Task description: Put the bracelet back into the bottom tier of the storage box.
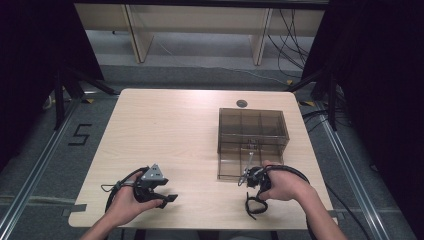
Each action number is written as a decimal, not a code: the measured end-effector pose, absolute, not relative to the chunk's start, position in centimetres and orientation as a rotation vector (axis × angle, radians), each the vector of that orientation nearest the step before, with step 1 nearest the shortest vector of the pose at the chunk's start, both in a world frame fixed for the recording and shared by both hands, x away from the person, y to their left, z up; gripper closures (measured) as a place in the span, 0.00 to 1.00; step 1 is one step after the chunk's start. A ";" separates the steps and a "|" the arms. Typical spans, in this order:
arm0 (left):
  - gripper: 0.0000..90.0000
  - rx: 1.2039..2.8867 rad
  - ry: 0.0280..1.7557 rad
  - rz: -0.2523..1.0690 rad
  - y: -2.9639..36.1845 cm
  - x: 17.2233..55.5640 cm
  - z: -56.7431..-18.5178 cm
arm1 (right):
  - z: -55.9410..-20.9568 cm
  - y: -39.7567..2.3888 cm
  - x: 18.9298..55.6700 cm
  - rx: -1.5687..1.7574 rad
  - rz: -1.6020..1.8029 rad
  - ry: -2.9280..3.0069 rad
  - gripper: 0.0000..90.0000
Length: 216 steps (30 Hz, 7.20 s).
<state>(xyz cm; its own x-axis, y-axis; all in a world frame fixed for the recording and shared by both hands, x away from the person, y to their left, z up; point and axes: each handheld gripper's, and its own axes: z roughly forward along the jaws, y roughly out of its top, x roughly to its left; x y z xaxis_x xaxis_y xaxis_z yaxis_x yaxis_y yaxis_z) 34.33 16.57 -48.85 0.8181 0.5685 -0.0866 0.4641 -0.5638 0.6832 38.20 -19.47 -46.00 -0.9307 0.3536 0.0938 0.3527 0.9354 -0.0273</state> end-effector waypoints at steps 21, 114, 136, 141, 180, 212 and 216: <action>0.36 2.267 0.752 0.184 16.6 34.4 -48.9 | -44.8 -20.8 38.7 -0.612 -0.019 -2.976 0.94; 0.36 2.267 0.748 0.182 16.5 34.4 -48.9 | -42.3 -25.8 40.4 -0.945 -0.187 -2.937 0.94; 0.36 2.267 0.747 0.181 16.5 34.4 -48.9 | -41.6 -26.6 40.7 -1.126 -0.280 -2.903 0.94; 0.36 2.266 0.751 0.179 16.5 34.4 -48.9 | -41.4 -27.0 40.9 -1.170 -0.298 -2.900 0.94; 0.36 2.267 0.750 0.179 16.4 34.4 -48.9 | -42.1 -29.9 42.0 -1.526 -0.336 -2.649 0.94; 0.36 2.266 0.751 0.179 16.4 34.4 -48.9 | -42.9 -29.4 43.2 -1.664 -0.409 -2.645 0.94; 0.36 2.267 0.750 0.181 16.5 34.4 -48.9 | -42.7 -29.4 43.2 -1.672 -0.421 -2.659 0.94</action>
